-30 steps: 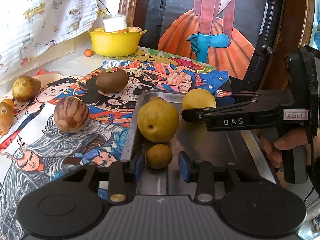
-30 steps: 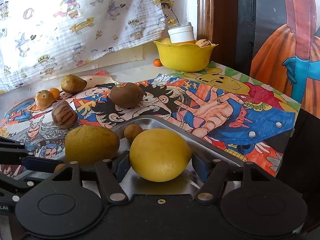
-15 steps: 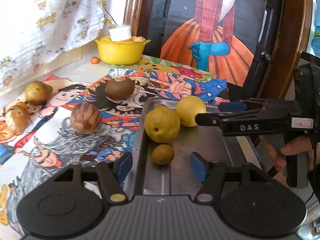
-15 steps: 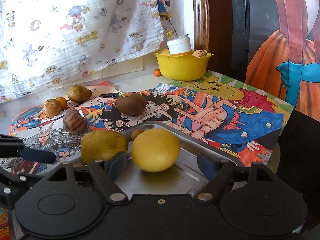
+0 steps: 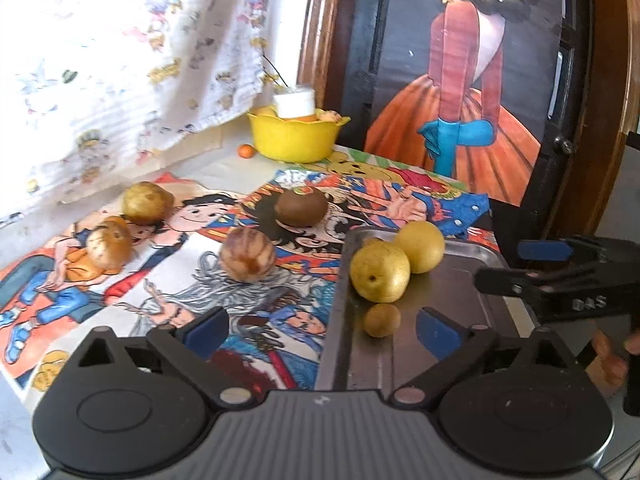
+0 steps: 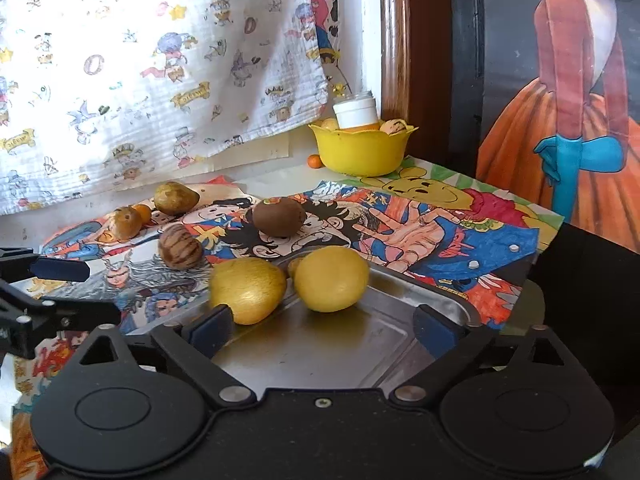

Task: Organize fruits
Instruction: 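Open left gripper over the tray while right gripper sets the lemon down, then lift both grippers off the tray and move toward the loose fruits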

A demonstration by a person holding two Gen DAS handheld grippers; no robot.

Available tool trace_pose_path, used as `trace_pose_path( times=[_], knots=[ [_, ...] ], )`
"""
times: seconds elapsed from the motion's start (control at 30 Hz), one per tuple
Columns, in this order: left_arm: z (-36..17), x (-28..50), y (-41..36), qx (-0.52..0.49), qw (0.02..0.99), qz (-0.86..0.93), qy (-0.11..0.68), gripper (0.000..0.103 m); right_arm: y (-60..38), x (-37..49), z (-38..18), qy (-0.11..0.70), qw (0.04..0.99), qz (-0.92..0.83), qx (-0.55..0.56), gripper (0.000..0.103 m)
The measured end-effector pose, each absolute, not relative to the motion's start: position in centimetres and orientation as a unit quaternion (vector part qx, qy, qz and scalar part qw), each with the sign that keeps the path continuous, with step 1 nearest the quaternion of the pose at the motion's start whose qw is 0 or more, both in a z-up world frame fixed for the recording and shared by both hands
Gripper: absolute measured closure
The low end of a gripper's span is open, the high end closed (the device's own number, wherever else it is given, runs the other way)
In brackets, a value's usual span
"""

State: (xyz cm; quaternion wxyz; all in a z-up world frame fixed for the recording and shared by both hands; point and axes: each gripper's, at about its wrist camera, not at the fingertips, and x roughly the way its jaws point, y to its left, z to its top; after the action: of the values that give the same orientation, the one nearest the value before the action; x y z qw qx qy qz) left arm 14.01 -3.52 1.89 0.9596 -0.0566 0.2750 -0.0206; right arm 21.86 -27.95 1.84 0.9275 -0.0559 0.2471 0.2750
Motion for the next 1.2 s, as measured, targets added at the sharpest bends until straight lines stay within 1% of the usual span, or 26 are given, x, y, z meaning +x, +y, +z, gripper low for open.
trace_pose_path(
  times=[0.1,0.33,0.67,0.9,1.2],
  knots=[
    [2.0,13.3,-3.2,-0.051,0.961,-0.01,0.273,0.0,-27.7,20.1,2.3,0.249,0.928,0.27,-0.059,0.001],
    [1.7,11.4,-2.1,-0.043,0.959,-0.01,0.281,0.0,-27.0,15.9,2.1,0.264,0.926,0.261,-0.066,0.001],
    [1.1,8.9,0.1,-0.037,0.951,0.013,0.305,0.0,-26.1,11.1,1.5,0.305,0.918,0.247,-0.059,0.001],
    [0.9,7.8,2.1,-0.036,0.949,0.025,0.311,0.0,-24.4,9.2,1.7,0.333,0.906,0.257,-0.038,0.001],
    [0.9,7.2,4.4,-0.029,0.947,0.047,0.317,0.0,-20.9,7.9,2.0,0.341,0.888,0.301,-0.063,0.001]
  ],
)
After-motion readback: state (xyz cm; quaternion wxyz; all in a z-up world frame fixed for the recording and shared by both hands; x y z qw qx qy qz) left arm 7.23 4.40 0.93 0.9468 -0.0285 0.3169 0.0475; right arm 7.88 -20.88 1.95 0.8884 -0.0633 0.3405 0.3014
